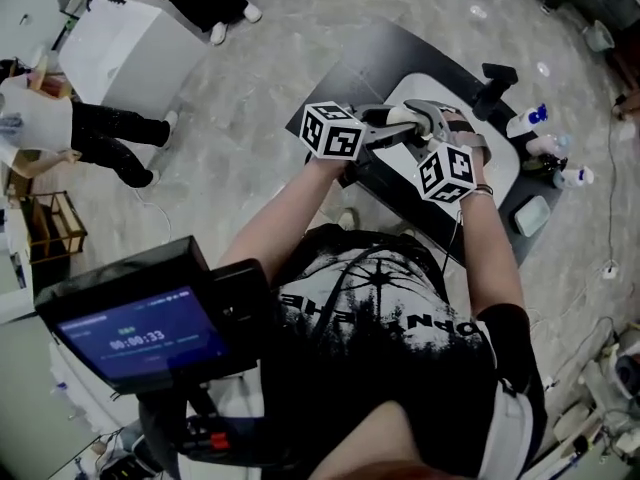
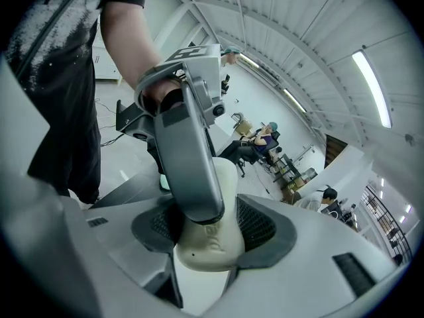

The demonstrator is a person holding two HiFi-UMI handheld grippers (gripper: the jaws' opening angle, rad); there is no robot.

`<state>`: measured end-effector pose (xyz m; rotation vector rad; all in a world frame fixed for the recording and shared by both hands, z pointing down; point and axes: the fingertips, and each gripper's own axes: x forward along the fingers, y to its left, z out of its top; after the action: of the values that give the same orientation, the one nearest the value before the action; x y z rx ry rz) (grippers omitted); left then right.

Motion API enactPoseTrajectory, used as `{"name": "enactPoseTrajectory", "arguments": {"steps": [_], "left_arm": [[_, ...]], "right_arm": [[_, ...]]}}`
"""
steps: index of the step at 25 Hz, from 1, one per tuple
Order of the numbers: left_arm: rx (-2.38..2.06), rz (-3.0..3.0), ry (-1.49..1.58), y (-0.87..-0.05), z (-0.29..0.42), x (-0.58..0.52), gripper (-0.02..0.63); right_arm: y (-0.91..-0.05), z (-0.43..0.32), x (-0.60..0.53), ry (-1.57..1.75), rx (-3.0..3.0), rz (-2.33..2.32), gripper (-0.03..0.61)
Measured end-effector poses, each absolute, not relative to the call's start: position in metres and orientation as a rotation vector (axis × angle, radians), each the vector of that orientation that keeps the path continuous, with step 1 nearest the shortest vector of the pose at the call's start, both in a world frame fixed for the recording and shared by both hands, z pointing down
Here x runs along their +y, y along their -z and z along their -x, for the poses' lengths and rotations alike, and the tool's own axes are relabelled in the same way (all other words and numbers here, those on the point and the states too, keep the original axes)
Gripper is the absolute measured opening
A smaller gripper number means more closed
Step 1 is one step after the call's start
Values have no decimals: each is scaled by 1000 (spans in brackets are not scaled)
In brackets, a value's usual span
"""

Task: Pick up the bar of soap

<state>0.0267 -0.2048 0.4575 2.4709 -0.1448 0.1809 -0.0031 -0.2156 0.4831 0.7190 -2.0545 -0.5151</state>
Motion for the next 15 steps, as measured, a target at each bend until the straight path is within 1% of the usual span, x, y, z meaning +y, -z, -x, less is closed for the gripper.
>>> {"name": "enactPoseTrajectory", "arguments": {"steps": [6, 15], "left_arm": [[-227, -2462, -162, -467, 20, -240, 173], [-327, -2463, -149, -472, 52, -256, 173]], "right_arm": [[-493, 51, -249, 547, -2082, -667, 232], [-497, 83, -264, 600, -2118, -608, 232]]}}
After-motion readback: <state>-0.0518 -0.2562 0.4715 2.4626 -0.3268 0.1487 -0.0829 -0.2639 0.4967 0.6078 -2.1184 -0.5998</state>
